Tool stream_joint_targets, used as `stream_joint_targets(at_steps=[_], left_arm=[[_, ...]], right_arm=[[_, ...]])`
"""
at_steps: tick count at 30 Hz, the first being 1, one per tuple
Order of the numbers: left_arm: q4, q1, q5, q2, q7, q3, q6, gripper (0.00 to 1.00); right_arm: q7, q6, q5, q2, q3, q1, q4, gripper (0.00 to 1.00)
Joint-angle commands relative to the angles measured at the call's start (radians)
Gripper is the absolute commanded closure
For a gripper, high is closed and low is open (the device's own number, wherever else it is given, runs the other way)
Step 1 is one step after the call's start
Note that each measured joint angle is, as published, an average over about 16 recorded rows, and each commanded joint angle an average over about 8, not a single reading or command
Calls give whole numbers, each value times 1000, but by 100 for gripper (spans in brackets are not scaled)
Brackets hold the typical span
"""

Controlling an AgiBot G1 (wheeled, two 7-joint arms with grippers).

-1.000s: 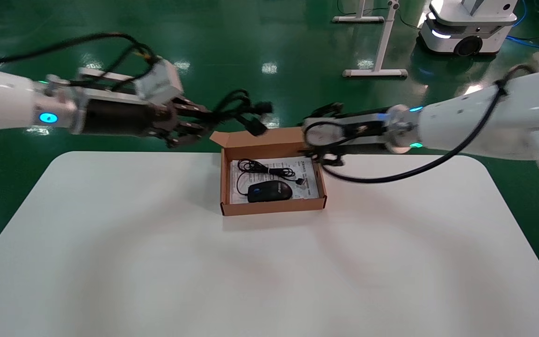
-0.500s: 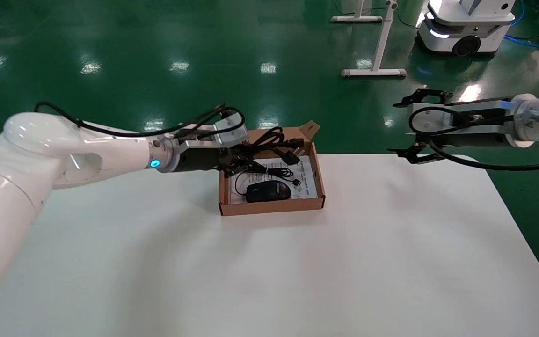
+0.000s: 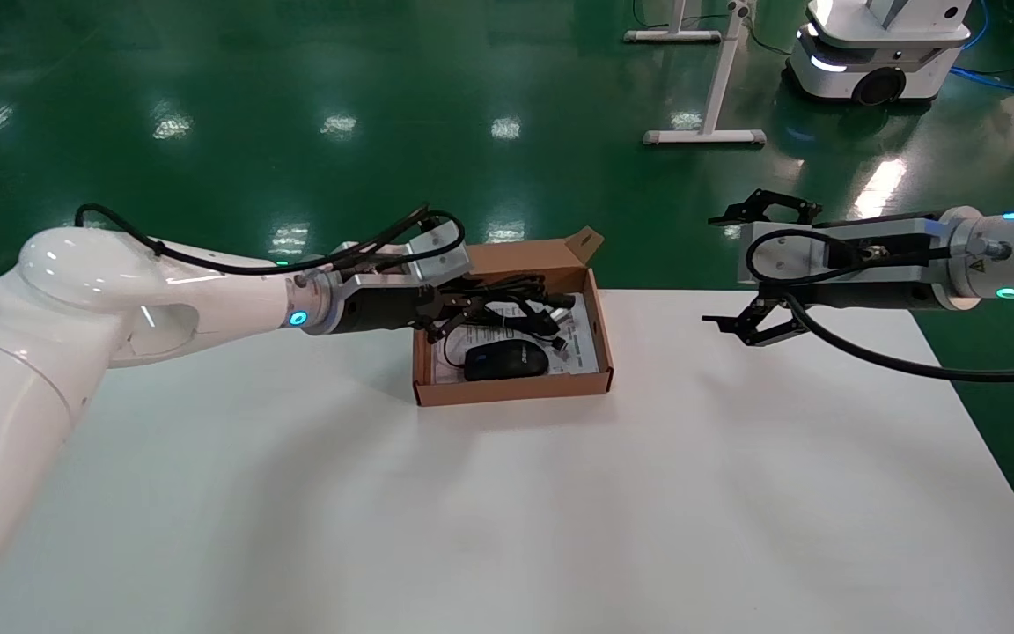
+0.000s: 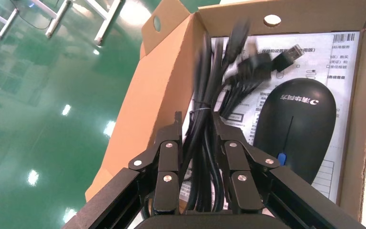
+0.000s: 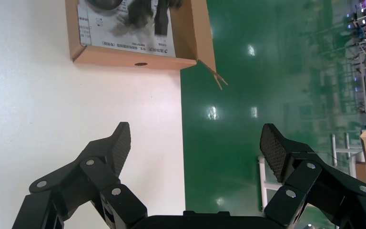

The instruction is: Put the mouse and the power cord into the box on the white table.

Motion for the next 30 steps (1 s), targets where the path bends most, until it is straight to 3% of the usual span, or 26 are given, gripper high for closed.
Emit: stream_joint_targets(at_steps=[1,30], left_arm=[[0,1,1,2,-1,5,-4,0],[-512,267,-327,-339,-241,-198,290,0]], right_arm=[[17,-2,5,10,1,-8,29,0],[302,-193,340,151,252,-287,326,0]])
